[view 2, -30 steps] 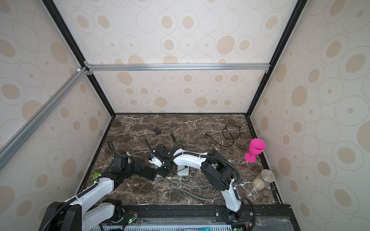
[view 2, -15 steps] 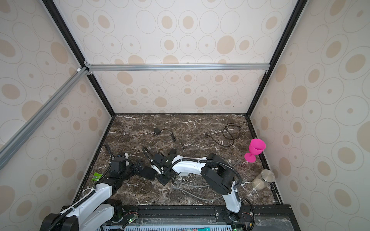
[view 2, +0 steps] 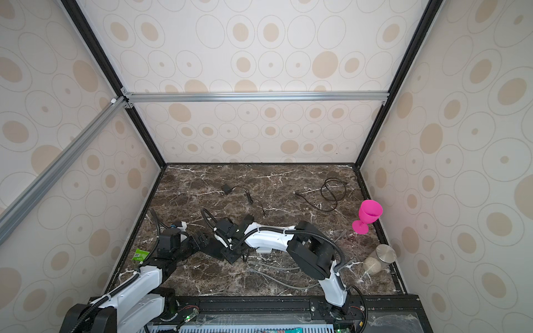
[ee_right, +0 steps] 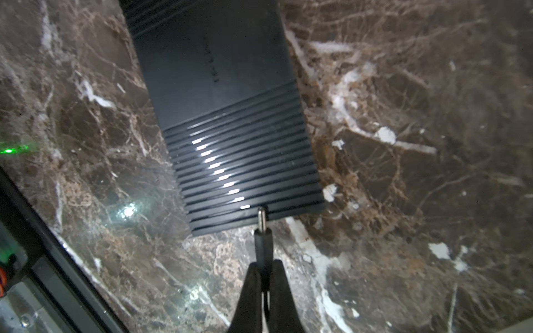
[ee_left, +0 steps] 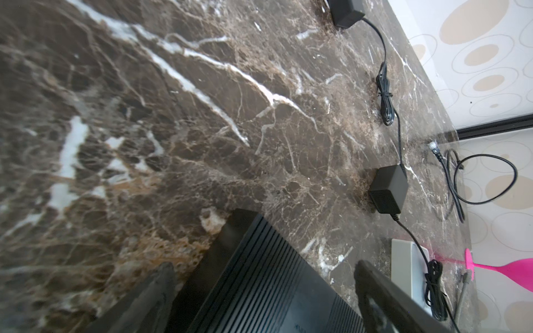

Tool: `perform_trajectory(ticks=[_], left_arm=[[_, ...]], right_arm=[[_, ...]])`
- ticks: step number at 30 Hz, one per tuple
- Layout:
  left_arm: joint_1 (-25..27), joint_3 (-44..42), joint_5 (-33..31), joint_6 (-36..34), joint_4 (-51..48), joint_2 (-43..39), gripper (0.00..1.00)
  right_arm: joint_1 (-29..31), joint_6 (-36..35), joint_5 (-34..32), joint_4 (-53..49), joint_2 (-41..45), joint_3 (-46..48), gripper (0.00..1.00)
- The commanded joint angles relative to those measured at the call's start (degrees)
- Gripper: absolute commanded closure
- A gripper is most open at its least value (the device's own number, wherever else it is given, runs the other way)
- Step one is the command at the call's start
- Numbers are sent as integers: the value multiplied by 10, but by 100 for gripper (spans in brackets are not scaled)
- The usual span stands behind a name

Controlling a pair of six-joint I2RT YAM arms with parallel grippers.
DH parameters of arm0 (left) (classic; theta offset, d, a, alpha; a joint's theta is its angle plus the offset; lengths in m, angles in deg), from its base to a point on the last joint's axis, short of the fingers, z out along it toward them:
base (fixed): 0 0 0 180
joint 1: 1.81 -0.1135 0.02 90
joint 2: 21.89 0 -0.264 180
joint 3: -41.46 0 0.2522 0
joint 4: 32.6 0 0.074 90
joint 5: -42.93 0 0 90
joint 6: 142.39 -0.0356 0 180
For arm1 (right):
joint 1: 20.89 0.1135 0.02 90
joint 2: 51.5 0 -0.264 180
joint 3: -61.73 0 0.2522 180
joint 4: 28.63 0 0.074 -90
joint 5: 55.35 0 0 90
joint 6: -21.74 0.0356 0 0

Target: Insert the plug into the switch port

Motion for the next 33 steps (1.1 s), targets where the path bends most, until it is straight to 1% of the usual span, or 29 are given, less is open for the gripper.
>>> perform_trajectory(ticks=[1,3,7,14,17,22,24,29,33], left_arm=[[-5,-5,23,-7,-1,14,4],[-6,-5,23,-7,0,16,5],[-7,-6,19,-5,-4,15,7],[-9,-3,7,-4,-16,14,7],[-9,-2,-3,-6,-26,1,8],[-9,-4,-12,-7,-28,-30,7],[-10,-2,-9,-11,-18,-24,6],[-11,6,13,-19,10,23,6],[-11,2,27,-21,19,24,6]], right_arm=[[2,11,-19,-27,-17,-16,100],[2,12,-22,-35,-17,-16,100],[2,18,-25,-19,1,7,100],[2,24,-23,-3,32,39,100],[4,24,-18,-1,33,43,100],[6,21,-22,3,33,45,100],[6,17,-18,0,28,40,100],[7,10,-10,-5,12,26,100],[6,11,-10,-7,6,22,100]])
